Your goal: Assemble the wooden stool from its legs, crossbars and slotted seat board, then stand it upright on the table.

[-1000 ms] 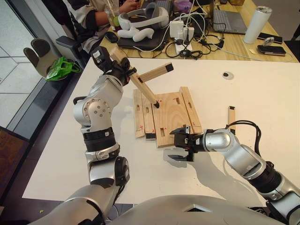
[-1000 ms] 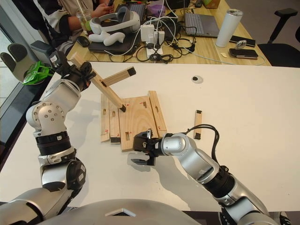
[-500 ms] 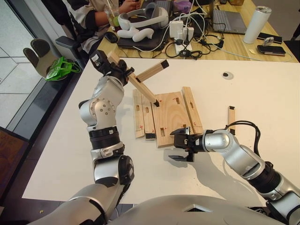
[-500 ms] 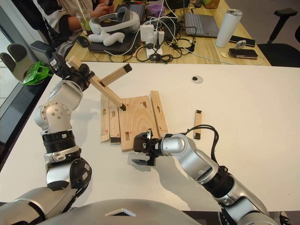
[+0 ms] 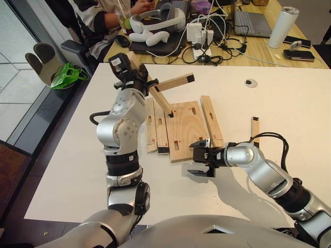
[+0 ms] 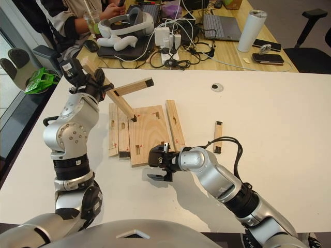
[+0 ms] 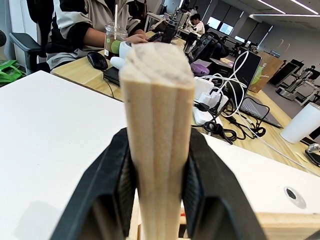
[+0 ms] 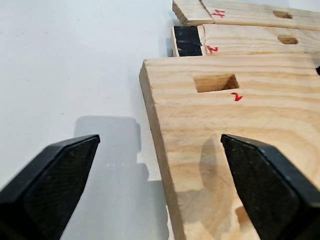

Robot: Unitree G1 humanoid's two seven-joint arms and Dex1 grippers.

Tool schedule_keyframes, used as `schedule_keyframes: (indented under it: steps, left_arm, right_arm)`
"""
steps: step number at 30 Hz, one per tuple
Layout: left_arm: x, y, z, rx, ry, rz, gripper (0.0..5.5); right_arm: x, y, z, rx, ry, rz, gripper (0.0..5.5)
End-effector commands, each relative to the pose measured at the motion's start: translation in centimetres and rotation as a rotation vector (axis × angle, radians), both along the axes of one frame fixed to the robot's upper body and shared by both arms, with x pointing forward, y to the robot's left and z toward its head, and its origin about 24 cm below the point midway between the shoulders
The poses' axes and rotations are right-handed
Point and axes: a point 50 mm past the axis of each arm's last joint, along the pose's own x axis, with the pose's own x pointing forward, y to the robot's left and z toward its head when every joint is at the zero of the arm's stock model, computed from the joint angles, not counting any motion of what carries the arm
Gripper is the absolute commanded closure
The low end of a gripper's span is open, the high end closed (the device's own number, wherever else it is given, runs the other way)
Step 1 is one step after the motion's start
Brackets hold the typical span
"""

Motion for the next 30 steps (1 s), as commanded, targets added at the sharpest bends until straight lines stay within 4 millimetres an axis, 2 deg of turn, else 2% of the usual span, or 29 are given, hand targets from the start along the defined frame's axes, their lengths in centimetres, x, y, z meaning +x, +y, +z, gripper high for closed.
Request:
schedule_keyframes:
  steps: [1,8,18,25,30]
  left_arm:
    - [-0.7,-1.8,-2.7,0.035,0.146,-0.061,4.48]
    - [-0.2,-2.0,-2.2,0.067,0.133,-0.077,4.48]
    - [-0.8,-3.2,-1.4,0.298,0.028,-0.141,4.48]
    - [-0.7,-2.9,-3.7,0.173,0.167,-0.184,4.48]
    - [0.0,-2.6,-5.1,0.175,0.256,-0.247,4.48]
  right_arm:
    - [1.0,0.3,1.0,0.036,-0.061,-0.031,0.96]
    - [1.2,0.6,1.1,0.066,-0.079,-0.062,0.96]
    - [1.1,0.5,1.0,0.056,-0.088,-0.058,0.96]
    - [1.0,0.5,0.9,0.054,-0.084,-0.053,0.96]
    - [1.0,0.5,0.9,0.051,-0.082,-0.047,0.96]
